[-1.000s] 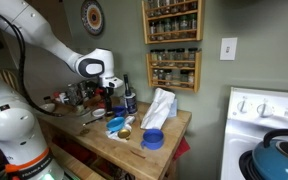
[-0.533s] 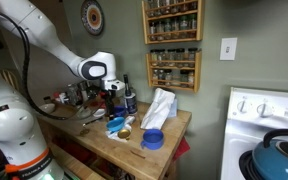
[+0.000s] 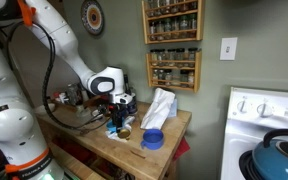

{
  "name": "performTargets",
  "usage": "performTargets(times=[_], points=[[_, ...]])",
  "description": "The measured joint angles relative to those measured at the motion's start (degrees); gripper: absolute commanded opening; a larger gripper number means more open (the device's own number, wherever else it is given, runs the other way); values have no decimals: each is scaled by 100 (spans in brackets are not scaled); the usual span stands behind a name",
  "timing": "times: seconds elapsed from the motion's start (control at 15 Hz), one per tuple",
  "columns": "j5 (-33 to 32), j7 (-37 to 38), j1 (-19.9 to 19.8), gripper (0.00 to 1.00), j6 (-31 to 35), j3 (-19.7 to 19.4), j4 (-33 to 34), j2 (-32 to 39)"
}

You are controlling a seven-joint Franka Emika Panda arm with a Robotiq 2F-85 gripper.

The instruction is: Pick up the neon blue bowl and slightly move it to the right on the counter top

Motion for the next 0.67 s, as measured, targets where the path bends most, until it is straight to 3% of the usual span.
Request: performTargets(times=[0.47, 0.67], points=[[401, -593, 61, 5, 320, -74, 228, 337], [525, -762, 101, 0, 321, -74, 293, 336]])
